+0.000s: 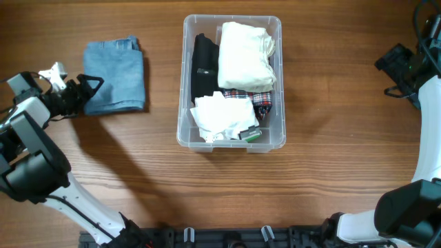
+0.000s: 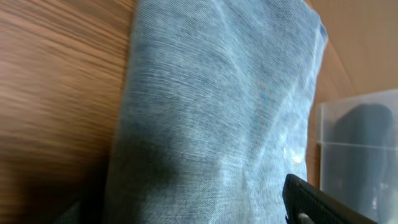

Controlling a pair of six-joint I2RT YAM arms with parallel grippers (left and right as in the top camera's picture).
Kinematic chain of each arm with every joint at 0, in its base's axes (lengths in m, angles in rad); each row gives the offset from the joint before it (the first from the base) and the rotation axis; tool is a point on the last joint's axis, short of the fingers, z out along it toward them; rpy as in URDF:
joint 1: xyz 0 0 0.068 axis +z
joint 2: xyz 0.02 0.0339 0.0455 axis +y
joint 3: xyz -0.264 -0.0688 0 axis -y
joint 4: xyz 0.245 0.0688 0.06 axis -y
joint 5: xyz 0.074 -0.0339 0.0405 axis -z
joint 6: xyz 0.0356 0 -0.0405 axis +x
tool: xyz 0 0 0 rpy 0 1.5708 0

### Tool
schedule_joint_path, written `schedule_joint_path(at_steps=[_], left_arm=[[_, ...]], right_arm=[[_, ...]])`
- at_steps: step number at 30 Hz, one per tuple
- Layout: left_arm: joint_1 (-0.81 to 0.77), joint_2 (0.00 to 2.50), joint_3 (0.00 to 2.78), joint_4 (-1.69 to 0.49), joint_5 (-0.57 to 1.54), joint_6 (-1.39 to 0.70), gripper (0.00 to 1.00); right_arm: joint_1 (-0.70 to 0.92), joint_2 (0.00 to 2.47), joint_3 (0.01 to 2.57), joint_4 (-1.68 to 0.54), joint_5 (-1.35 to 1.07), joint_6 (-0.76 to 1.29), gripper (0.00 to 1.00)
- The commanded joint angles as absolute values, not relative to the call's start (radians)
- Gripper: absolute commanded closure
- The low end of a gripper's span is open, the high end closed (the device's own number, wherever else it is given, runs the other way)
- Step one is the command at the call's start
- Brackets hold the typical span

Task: Pack container
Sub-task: 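Lift the blue denim with the left gripper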

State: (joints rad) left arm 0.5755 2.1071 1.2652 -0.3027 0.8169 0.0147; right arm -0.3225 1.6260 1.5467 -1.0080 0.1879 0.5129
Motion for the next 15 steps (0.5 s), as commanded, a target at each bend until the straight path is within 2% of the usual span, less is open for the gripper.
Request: schedule_joint_path(at_steps=[1, 2, 3, 4, 8, 9, 13, 15], left_arm=[[0.508, 2.198, 1.25, -0.331, 0.812, 0.019, 0.15], [0.503, 2.201, 1.25, -0.33, 0.811, 0.018, 0.18], [0.501, 2.201, 1.25, -0.33, 0.811, 0.018, 0.25], [0.501, 2.201, 1.25, -0.331, 0.811, 0.018, 0.38], [0.502, 2.201, 1.25, -0.334, 0.812, 0.019, 0.47], [0.502, 2.201, 1.25, -0.334, 0.812, 0.019, 0.52], [0.502, 2.2, 1.25, -0.33, 0.82, 0.011, 0.96], [0.503, 2.199, 1.25, -0.328, 0.85, 0.011, 0.96]], right_arm=[[-0.322, 1.631, 1.545, -1.005, 0.194, 0.526, 0.0], [-0.322, 1.631, 1.545, -1.005, 0.194, 0.526, 0.0], [-0.322, 1.631, 1.545, -1.005, 0.194, 0.527, 0.0], [-0.322, 1.631, 1.545, -1.005, 0.194, 0.526, 0.0], [-0.322, 1.631, 1.545, -1.005, 0.194, 0.526, 0.0], [-0.322, 1.631, 1.545, -1.005, 0.194, 0.526, 0.0], [-0.322, 1.631, 1.545, -1.005, 0.194, 0.526, 0.0], [-0.322, 1.631, 1.545, -1.005, 0.194, 0.526, 0.0]])
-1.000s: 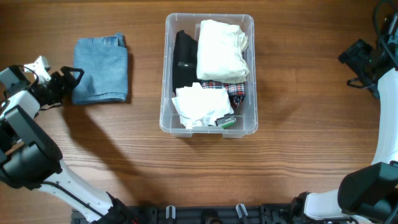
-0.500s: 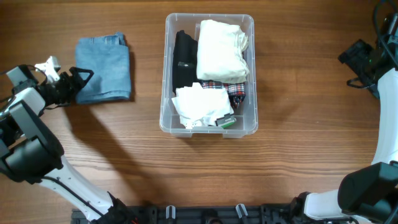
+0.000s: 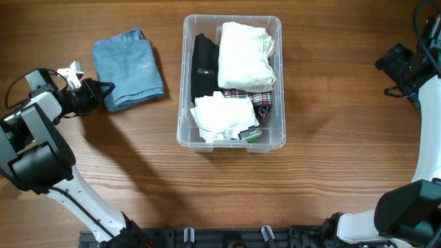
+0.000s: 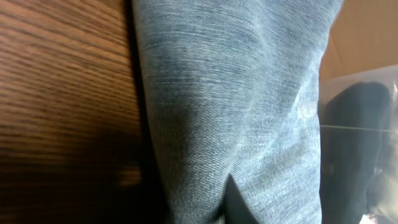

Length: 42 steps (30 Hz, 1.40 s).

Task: Pack container
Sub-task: 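Lift the blue denim with the left gripper, then carry the blue denim over the bin with the left gripper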

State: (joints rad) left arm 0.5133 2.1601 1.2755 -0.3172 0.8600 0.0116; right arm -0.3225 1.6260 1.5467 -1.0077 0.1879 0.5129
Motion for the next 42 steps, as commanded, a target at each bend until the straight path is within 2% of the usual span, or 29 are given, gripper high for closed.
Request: schedule_joint_path(at_steps=[1, 5, 8, 15, 22, 28, 37, 40, 42], left_arm=[[0.504, 2.199, 1.25, -0.323, 0.875, 0.011, 0.96], [0.522, 2.187, 1.256, -0.25, 1.127, 0.009, 0.96], [0.533, 2.146, 1.277, -0.25, 1.142, -0.071, 0.96], [0.535, 1.969, 1.284, -0.231, 1.234, -0.099, 0.96], [0.534, 1.734, 1.284, -0.158, 1.244, -0.257, 0.96], [0.503, 1.533, 1.284, -0.08, 1.344, -0.428, 0.96], [0.199, 1.381, 1.284, -0.342, 1.373, -0.457, 0.96], [0.085, 1.381, 1.284, -0.539, 1.245, -0.418, 0.96], [0.003, 1.381, 1.284, -0.688, 1.073, -0.358, 0.96]], right_arm=[[-0.322, 1.631, 1.545, -1.005, 0.194, 0.526, 0.0], [-0.322, 1.631, 1.545, -1.005, 0.194, 0.526, 0.0], [-0.322, 1.631, 1.545, -1.005, 0.194, 0.526, 0.0], [-0.322, 1.631, 1.545, -1.005, 0.194, 0.526, 0.0], [-0.322, 1.631, 1.545, -1.005, 0.194, 0.526, 0.0], [-0.322, 1.631, 1.545, -1.005, 0.194, 0.526, 0.0], [-0.322, 1.631, 1.545, -1.005, 0.194, 0.526, 0.0], [-0.322, 1.631, 1.545, -1.005, 0.194, 0.527, 0.0], [-0.322, 1.631, 1.545, -1.005, 0.194, 0.527, 0.0]])
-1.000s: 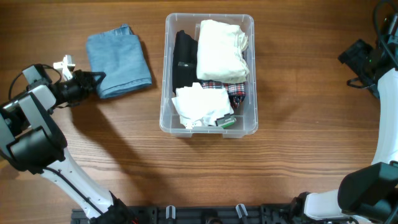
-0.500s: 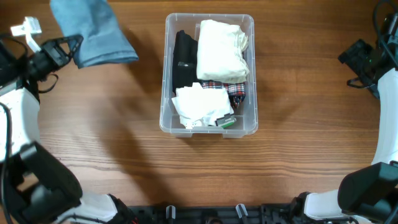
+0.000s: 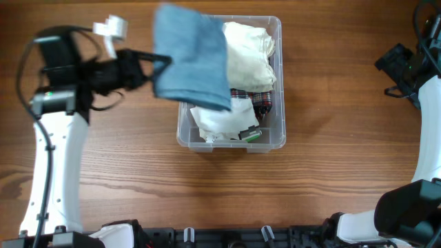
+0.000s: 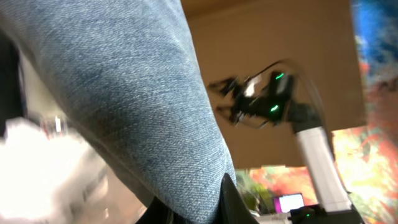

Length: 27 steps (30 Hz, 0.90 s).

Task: Pack container
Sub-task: 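Carry the blue denim over the bin with the left gripper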

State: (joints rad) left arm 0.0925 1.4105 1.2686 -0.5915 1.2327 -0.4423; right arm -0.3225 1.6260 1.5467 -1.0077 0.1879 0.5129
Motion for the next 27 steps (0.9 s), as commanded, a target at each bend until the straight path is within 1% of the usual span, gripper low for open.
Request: schedule_joint_path(at_steps=[1, 4, 7, 10, 12, 17, 19, 23, 25, 27], left_arm=[[-0.041, 1.384, 1.283, -0.729, 1.013, -0.347, 0.96], [-0.149, 1.39, 1.283, -0.741, 0.928, -0.348, 0.96], [-0.259, 1.39, 1.283, -0.698, 0.839, -0.373, 0.96], [-0.33, 1.391, 1.283, -0.639, 0.802, -0.405, 0.96], [-0.361, 1.39, 1.283, -0.596, 0.802, -0.408, 0.96], [-0.434, 1.39, 1.283, -0.457, 0.818, -0.488, 0.96], [-0.444, 1.39, 1.283, -0.376, 0.881, -0.488, 0.96], [-0.446, 1.389, 1.283, -0.221, 0.997, -0.57, 0.96], [-0.448, 1.39, 1.283, -0.21, 1.006, -0.587, 0.96], [-0.448, 1.393, 1.283, -0.261, 1.001, -0.543, 0.96]], right_arm=[[-0.322, 1.631, 1.545, -1.005, 0.194, 0.526, 0.0], [-0.322, 1.631, 1.545, -1.005, 0.194, 0.526, 0.0], [-0.322, 1.631, 1.545, -1.005, 0.194, 0.527, 0.0], [-0.322, 1.631, 1.545, -1.005, 0.194, 0.526, 0.0], [-0.322, 1.631, 1.545, -1.005, 0.194, 0.526, 0.0], [-0.322, 1.631, 1.545, -1.005, 0.194, 0.526, 0.0], [-0.322, 1.631, 1.545, -1.005, 0.194, 0.526, 0.0], [-0.322, 1.631, 1.545, -1.005, 0.194, 0.526, 0.0], [-0.322, 1.631, 1.545, -1.005, 0.194, 0.526, 0.0], [-0.322, 1.631, 1.545, -1.005, 0.194, 0.526, 0.0]])
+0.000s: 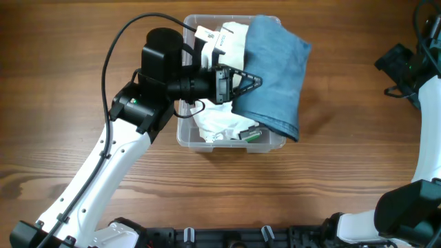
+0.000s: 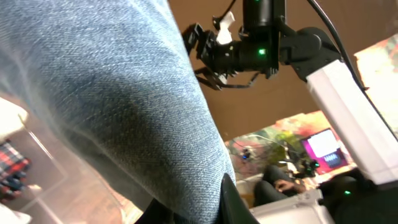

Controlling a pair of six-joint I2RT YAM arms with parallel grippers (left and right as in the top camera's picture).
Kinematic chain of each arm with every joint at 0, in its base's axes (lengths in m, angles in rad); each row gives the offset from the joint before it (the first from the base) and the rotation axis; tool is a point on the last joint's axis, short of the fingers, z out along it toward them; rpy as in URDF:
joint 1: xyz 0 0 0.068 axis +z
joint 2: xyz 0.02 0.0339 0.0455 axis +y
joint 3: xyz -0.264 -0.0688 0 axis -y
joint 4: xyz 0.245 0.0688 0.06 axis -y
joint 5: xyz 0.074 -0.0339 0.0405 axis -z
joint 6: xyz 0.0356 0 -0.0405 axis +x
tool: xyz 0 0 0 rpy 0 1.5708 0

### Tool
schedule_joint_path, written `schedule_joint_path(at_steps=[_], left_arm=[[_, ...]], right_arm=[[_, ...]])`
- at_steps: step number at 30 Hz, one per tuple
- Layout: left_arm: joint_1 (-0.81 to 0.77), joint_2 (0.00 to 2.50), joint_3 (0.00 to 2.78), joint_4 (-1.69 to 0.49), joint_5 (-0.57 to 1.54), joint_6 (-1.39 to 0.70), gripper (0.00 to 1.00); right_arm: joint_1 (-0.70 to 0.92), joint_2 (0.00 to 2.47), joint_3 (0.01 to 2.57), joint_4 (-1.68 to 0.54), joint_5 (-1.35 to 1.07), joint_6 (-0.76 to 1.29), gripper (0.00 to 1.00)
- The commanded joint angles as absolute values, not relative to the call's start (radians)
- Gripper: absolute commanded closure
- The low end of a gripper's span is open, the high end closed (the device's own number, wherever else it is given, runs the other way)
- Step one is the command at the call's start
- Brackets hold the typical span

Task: Pack container
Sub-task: 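Carry the blue denim over the bin with the left gripper, then lower the blue denim into the bin's front section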

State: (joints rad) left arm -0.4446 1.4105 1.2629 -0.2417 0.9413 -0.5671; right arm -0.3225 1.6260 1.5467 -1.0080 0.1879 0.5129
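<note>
The clear plastic container [image 1: 182,135] stands mid-table, holding a white cloth [image 1: 219,122], a plaid piece [image 1: 262,102] and a cream garment [image 1: 233,41]. Folded blue denim [image 1: 275,65] hangs over the container's right half, draped past its right rim. My left gripper [image 1: 252,80] is shut on the denim's edge above the bin. In the left wrist view the denim [image 2: 124,99] fills the frame, pinched between the dark fingers [image 2: 233,205] at the bottom. The right gripper [image 1: 396,62] stays at the far right edge; its jaws cannot be made out.
Bare wood table [image 1: 89,62] lies to the left and in front of the container. The right arm's white link [image 1: 431,138] runs down the right edge. A black rail [image 1: 227,238] borders the near edge.
My left gripper has carried the denim from over the container's left part to over its right half. The cloth now drapes past the right rim. The right arm has not moved.
The denim lay folded on the table left of the container with my left gripper at its left edge. Then it was shifted slightly right, gripped. Later it hung lifted over the bin's left side, and now it hangs over the right half.
</note>
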Motion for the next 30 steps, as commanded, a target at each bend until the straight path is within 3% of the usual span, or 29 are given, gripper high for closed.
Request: schedule_joint_path(at_steps=[1, 5, 10, 13, 26, 30], left_arm=[[-0.448, 1.397, 1.283, -0.295, 0.988, -0.504, 0.96], [-0.447, 1.462, 1.283, -0.426, 0.843, -0.391, 0.96], [-0.451, 1.632, 1.283, -0.417, 0.856, -0.393, 0.96], [-0.45, 1.704, 1.283, -0.434, 0.87, -0.4, 0.9], [-0.286, 1.709, 1.283, -0.64, 0.705, -0.395, 0.91], [-0.245, 1.709, 1.283, -0.696, 0.695, -0.348, 0.72]], right_arm=[[-0.322, 1.631, 1.545, -1.005, 0.194, 0.526, 0.0], [-0.322, 1.631, 1.545, -1.005, 0.194, 0.526, 0.0], [-0.322, 1.631, 1.545, -1.005, 0.194, 0.526, 0.0], [-0.322, 1.631, 1.545, -1.005, 0.194, 0.526, 0.0], [-0.322, 1.631, 1.545, -1.005, 0.194, 0.526, 0.0], [-0.322, 1.631, 1.545, -1.005, 0.194, 0.526, 0.0]])
